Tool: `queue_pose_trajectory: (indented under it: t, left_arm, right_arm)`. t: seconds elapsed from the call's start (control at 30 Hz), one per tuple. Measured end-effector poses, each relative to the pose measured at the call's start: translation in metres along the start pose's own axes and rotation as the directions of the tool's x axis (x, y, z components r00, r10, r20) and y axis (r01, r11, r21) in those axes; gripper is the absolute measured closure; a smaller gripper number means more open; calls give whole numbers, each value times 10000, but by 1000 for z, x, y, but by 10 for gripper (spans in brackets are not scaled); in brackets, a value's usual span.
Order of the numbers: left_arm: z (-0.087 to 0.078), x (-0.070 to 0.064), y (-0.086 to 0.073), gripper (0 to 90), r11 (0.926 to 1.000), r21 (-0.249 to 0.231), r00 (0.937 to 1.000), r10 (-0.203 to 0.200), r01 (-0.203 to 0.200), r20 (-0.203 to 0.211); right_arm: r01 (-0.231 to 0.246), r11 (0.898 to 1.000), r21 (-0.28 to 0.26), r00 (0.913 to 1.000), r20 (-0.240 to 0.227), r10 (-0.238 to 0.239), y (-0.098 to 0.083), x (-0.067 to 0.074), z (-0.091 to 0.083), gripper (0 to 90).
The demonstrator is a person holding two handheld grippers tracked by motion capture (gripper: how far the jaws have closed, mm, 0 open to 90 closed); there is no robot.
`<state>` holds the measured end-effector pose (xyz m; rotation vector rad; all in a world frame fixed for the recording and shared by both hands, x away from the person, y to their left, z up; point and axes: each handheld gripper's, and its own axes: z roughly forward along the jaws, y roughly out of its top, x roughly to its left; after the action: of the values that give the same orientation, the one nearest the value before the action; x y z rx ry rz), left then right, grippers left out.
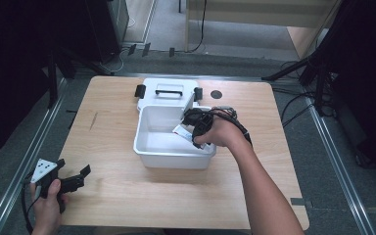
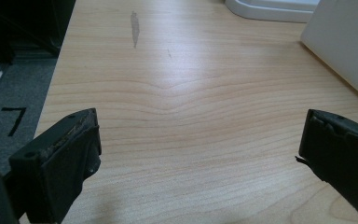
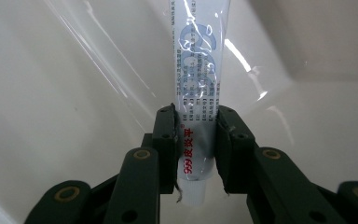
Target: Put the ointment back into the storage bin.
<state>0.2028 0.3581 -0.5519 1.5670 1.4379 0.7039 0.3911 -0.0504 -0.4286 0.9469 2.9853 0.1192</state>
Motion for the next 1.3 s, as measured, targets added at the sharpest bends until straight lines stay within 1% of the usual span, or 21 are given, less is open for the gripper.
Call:
queue_pose_trajectory:
  t: [0.1, 0.17, 0.23, 0.27, 0.4, 0.6, 0.67, 0.73, 0.87, 1.1, 1.2, 1.3]
  left_arm:
    - [0, 0, 0, 0, 10000, 1, 10000, 11, -11, -3]
    - [0, 0, 0, 0, 10000, -11, 10000, 9, -9, -9]
    - [0, 0, 0, 0, 10000, -3, 10000, 12, -12, -1]
    - [0, 0, 0, 0, 10000, -13, 10000, -6, 6, 11]
    - [0, 0, 0, 0, 10000, -7, 10000, -6, 6, 18]
    - [0, 0, 0, 0, 10000, -15, 10000, -2, 2, 44]
    - [0, 0, 0, 0, 10000, -15, 10000, -1, 1, 44]
    - [0, 0, 0, 0, 10000, -19, 10000, -9, 9, 43]
    - [0, 0, 0, 0, 10000, -9, 10000, -6, 6, 53]
    - [0, 1, 0, 0, 10000, -23, 10000, -18, 18, 44]
    - [0, 1, 0, 0, 10000, -10, 10000, -17, 18, 45]
    - [0, 1, 0, 0, 10000, -11, 10000, -29, 29, 46]
  right_arm:
    - [184, 9997, 181, 9995, 234, -188, 2, 4, 3, 723]
    - [369, 9988, 313, 9989, 263, -377, 3, 6, 6, 723]
    - [416, 9984, 372, 9987, 264, -426, 4, 6, 7, 723]
    - [544, 9970, 546, 9981, 245, -558, 5, 7, 10, 723]
    - [884, 9923, 867, 9957, 207, -905, 6, 9, 14, 723]
    - [1083, 9873, 1158, 9940, 47, -1096, 8, 12, 20, 722]
    - [1191, 9848, 1265, 9926, 101, -1214, 9, 12, 21, 722]
    - [1167, 9852, 1259, 9927, 156, -1195, 10, 11, 22, 722]
    - [1260, 9827, 1354, 9916, 111, -1287, 10, 11, 23, 721]
    - [1361, 9805, 1417, 9900, 168, -1398, 11, 11, 24, 720]
    - [1600, 9769, 1417, 9866, 100, -1631, 12, 12, 26, 718]
    - [1577, 9772, 1419, 9866, 184, -1619, 13, 12, 26, 718]
